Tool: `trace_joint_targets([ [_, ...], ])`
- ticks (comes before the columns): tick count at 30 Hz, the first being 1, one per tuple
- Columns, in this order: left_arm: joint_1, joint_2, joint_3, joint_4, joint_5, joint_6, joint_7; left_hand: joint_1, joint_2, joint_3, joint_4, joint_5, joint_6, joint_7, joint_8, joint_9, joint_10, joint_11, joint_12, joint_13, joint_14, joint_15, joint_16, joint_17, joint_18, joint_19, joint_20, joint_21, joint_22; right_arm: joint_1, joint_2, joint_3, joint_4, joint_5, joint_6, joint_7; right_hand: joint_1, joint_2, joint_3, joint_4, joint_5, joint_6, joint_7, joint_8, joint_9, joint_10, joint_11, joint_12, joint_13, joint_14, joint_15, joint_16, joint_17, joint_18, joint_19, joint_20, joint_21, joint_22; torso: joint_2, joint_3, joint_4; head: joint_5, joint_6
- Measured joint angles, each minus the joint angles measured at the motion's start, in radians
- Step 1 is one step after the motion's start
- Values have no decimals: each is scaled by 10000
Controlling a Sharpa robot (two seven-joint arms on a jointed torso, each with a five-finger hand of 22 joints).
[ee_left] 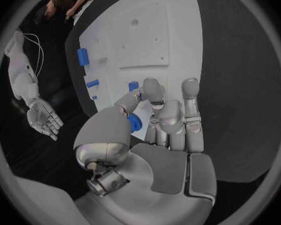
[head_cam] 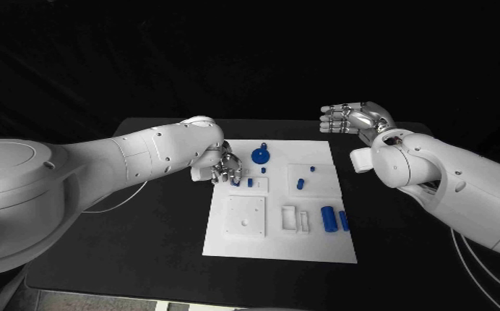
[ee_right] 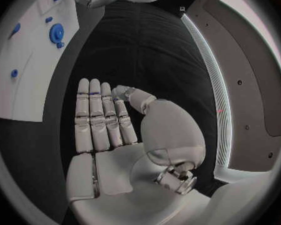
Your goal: Assemble the parts on the task board
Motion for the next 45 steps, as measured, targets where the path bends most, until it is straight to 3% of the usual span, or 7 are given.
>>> trace_joint_targets([
  [45,-2,62,3,-82,-54,146,-80,9,-17,-46,13,-59,0,0,-42,0,0,0,-1,-1,0,0,0,15,0,36,-36,0,5,0,18,0,-14,0,14,-8,0,0,0,0,-47,0,0,0,0,0,0,0,1,0,0,0,0,0,0,0,0,-16,2,0,0,12,-61],
])
